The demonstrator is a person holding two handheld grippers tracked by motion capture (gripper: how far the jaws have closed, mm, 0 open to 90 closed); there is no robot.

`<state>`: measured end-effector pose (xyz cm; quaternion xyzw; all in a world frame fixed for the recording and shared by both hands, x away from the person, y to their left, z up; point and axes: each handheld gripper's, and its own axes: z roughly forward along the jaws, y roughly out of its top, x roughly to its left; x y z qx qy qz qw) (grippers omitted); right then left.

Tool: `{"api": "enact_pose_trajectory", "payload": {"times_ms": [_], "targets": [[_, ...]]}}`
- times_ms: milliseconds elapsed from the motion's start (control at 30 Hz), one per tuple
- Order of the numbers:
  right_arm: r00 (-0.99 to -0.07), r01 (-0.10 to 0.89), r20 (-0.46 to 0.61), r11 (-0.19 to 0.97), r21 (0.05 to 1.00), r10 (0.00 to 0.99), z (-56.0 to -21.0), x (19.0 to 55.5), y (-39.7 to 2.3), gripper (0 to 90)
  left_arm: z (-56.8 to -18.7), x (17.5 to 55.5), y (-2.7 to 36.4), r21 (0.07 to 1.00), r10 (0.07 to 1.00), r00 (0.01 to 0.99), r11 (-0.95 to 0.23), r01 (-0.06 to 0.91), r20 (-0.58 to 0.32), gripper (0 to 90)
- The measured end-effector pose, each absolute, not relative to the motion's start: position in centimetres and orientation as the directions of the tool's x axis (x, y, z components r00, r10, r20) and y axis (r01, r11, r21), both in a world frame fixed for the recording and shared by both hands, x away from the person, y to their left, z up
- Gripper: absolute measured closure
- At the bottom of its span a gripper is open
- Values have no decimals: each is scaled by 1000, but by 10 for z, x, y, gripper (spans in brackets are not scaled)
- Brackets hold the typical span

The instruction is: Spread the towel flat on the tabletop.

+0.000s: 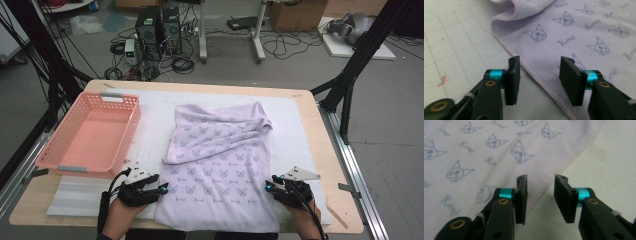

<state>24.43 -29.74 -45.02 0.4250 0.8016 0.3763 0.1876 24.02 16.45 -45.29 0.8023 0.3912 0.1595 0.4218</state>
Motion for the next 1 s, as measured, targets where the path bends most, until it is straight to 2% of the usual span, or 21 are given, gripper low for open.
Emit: {"api": "enact_pose_trajectory", "payload": {"times_ms": [67, 133, 267, 333, 733, 1000], "targets": [[-580, 539, 23, 362, 761, 814, -450, 244, -297, 761, -453, 239, 164, 803, 740, 668, -349, 483, -80, 735], [-574, 548, 36, 351, 760, 818, -450, 244, -296, 776, -453, 237, 162, 804, 727, 682, -356, 477, -83, 853], [-572, 562, 63, 335, 757, 818, -450, 244, -296, 845, -453, 236, 163, 802, 731, 676, -345, 488, -96, 866], [-575, 558, 39, 357, 749, 817, -449, 243, -294, 860, -452, 236, 164, 798, 732, 671, -332, 503, -118, 869], [-578, 575, 43, 370, 730, 815, -444, 225, -304, 866, -446, 221, 184, 791, 719, 671, -300, 534, -180, 871], [-606, 548, 43, 378, 746, 794, -432, 204, -311, 868, -441, 201, 196, 794, 688, 692, -288, 535, -217, 871]]}}
